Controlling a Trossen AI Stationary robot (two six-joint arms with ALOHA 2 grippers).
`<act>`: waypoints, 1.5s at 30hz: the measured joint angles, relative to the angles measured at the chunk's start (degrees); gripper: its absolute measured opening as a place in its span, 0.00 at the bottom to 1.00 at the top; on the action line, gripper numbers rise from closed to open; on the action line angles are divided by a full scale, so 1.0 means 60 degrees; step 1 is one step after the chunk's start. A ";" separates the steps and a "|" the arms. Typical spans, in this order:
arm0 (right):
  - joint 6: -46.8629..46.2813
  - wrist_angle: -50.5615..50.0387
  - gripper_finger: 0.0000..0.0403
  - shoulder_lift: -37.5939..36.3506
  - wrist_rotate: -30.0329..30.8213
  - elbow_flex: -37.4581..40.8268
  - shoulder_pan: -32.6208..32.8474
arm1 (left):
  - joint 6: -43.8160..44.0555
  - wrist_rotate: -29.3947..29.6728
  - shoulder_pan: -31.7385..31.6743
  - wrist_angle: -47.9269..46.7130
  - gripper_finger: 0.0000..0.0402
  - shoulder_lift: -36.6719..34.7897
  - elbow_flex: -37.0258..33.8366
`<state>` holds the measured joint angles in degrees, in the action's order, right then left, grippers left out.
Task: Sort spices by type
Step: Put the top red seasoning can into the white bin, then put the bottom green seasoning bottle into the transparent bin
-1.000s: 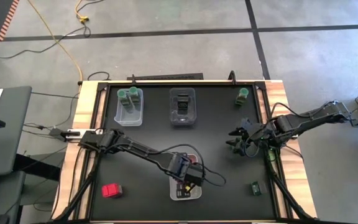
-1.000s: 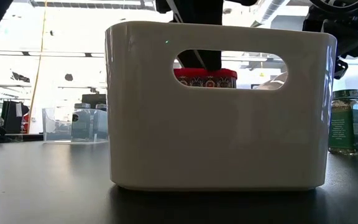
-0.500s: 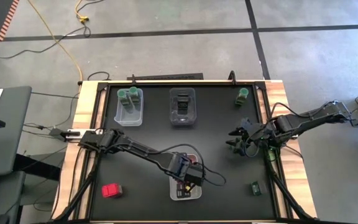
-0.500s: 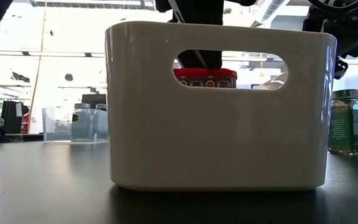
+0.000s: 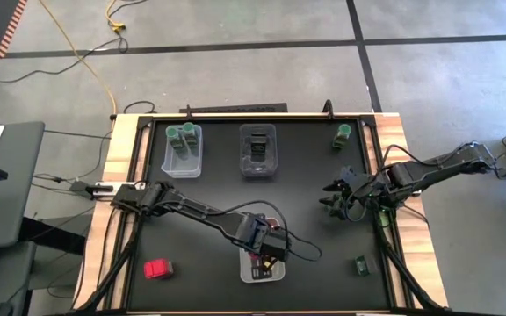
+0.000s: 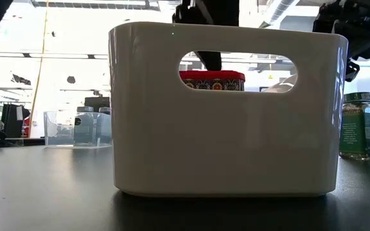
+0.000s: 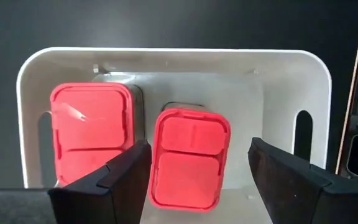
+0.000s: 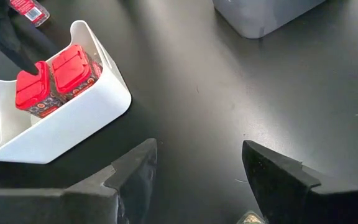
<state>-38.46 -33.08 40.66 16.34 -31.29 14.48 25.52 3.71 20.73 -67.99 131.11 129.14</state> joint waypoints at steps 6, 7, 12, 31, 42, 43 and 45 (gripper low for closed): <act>-0.0007 0.0000 0.66 -0.0001 0.0002 0.0000 0.0000 | 0.0004 0.0028 0.0064 -0.0419 0.64 0.0000 0.0643; -0.0005 0.0000 0.66 -0.0003 0.0004 0.0000 0.0000 | 0.0002 0.0038 0.0106 -0.0438 0.64 0.0000 0.0770; -0.0004 0.0000 0.66 -0.0003 0.0002 0.0000 0.0000 | 0.0020 0.0036 0.0471 -0.0359 0.64 -0.0004 0.0969; -0.2150 0.0016 0.66 -0.0003 -0.0015 0.0000 0.0327 | 0.1411 0.2356 0.1775 -0.0889 0.64 0.0098 0.0951; -0.1296 0.2062 0.66 0.0001 -0.0008 0.0000 0.0474 | 0.2315 0.4682 0.2405 -0.2074 0.64 -0.0145 0.0950; -0.1123 0.2386 0.66 0.0000 -0.0007 0.0000 0.0474 | 0.2280 0.4697 0.2423 -0.2092 0.64 -0.0142 0.0948; -0.0828 0.2954 0.66 0.0001 -0.0007 0.0000 0.0474 | 0.2146 0.4817 0.2468 -0.2077 0.64 -0.0142 0.0948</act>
<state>-43.43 -15.36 40.66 16.29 -31.29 17.32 38.40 32.61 35.54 -80.45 130.26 134.82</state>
